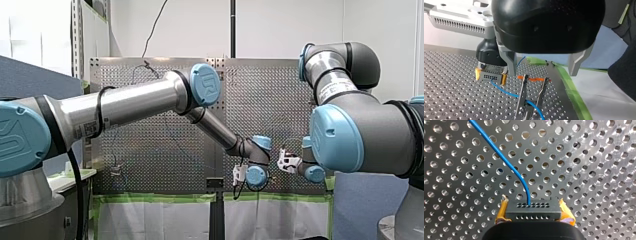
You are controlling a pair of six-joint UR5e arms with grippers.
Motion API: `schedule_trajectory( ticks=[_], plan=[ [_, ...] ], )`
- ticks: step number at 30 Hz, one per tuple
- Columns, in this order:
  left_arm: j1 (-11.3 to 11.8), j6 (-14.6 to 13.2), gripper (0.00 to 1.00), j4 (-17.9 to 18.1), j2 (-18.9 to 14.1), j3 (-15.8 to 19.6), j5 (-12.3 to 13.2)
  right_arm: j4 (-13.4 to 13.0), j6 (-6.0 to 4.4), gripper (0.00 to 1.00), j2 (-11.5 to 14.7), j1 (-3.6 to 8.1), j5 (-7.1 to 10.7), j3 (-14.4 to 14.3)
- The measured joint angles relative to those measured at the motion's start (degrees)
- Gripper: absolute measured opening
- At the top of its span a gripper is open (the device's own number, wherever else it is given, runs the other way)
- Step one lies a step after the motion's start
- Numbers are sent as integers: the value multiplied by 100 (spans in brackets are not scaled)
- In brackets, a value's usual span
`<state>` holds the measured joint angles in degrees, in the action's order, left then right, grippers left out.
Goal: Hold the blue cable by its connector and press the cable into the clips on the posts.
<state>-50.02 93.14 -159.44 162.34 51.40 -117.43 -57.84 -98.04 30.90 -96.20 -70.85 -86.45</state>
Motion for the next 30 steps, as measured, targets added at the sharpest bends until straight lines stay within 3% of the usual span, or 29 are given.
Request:
schedule_trajectory(
  ticks=[5,15,30],
  plan=[
    [-75,19,100,-67,-130,140,-140,0,2,0,0,0,1,0],
    [-235,100,100,338,-591,601,-573,3,1,0,0,13,6,0],
    [-81,661,100,1037,-1289,1299,-596,48,0,0,0,-8,52,0]
  ],
)
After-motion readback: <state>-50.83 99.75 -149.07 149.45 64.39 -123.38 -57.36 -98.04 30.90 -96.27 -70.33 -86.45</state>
